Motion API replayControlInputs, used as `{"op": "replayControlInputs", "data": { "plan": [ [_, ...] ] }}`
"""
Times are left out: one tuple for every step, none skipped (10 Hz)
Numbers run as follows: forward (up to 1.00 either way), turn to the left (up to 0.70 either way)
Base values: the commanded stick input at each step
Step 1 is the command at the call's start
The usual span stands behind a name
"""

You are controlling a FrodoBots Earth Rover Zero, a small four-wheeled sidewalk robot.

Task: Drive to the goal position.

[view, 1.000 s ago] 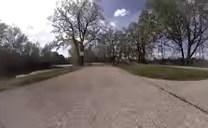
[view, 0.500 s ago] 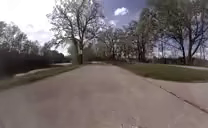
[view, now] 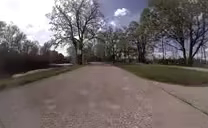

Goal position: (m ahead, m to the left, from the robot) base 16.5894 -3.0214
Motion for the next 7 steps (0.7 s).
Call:
{"op": "replayControlInputs", "data": {
  "plan": [
    [1.0,0.0],
    [1.0,0.0],
    [1.0,0.0],
    [1.0,0.0],
    [1.0,0.0],
    [1.0,0.0],
    [1.0,0.0]
  ]
}}
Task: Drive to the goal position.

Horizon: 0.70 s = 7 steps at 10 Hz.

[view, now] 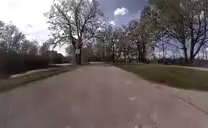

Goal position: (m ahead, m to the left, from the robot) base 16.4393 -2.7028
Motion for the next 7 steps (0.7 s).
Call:
{"op": "replayControlInputs", "data": {
  "plan": [
    [1.0,0.0],
    [1.0,0.0],
    [1.0,0.03],
    [1.0,0.31],
    [1.0,0.4],
    [1.0,0.4],
    [1.0,0.38]
  ]
}}
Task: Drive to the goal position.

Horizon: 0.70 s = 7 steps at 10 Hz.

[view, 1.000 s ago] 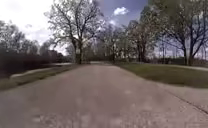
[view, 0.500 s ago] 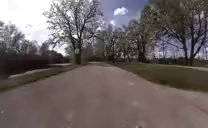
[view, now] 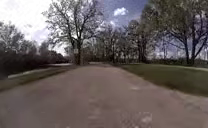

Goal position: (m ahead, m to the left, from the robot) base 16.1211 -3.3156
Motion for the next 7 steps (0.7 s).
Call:
{"op": "replayControlInputs", "data": {
  "plan": [
    [1.0,0.34],
    [1.0,0.32],
    [1.0,0.29],
    [1.0,0.3],
    [1.0,0.36],
    [1.0,0.39],
    [1.0,0.34]
  ]
}}
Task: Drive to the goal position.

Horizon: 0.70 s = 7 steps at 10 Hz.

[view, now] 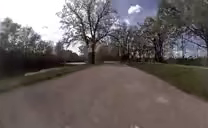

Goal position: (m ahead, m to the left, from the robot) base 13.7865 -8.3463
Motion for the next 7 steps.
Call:
{"op": "replayControlInputs", "data": {
  "plan": [
    [1.0,0.15],
    [1.0,0.0],
    [1.0,0.0],
    [1.0,0.0],
    [1.0,0.0],
    [1.0,0.0],
    [1.0,-0.14]
  ]
}}
